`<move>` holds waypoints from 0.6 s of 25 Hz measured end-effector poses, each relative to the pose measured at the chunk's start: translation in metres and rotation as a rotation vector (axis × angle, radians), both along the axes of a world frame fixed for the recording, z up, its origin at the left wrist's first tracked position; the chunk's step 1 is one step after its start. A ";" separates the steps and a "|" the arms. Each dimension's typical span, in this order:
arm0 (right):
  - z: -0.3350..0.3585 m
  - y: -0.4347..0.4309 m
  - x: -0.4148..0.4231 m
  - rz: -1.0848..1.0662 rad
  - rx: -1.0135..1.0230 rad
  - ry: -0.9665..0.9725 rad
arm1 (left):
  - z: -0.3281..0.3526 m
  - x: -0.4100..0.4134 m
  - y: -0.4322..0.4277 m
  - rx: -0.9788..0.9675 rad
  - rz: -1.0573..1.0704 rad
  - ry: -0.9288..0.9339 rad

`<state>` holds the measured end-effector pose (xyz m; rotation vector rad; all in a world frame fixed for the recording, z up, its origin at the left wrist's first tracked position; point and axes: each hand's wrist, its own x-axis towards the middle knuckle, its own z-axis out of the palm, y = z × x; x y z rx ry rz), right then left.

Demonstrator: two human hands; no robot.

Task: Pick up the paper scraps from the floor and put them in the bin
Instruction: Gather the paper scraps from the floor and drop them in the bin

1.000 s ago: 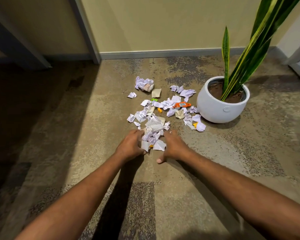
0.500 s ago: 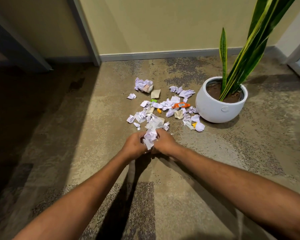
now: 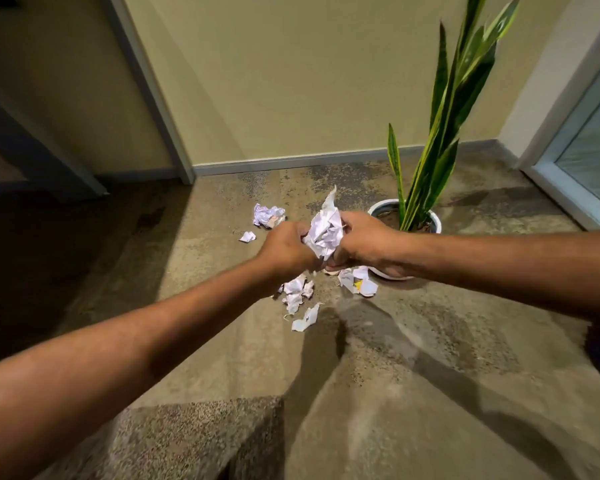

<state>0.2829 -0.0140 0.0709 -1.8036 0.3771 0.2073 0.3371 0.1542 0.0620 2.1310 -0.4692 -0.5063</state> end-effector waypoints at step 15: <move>0.118 -0.275 -0.225 -0.494 0.041 -0.235 | 0.124 -0.155 -0.310 -0.242 -0.437 -0.158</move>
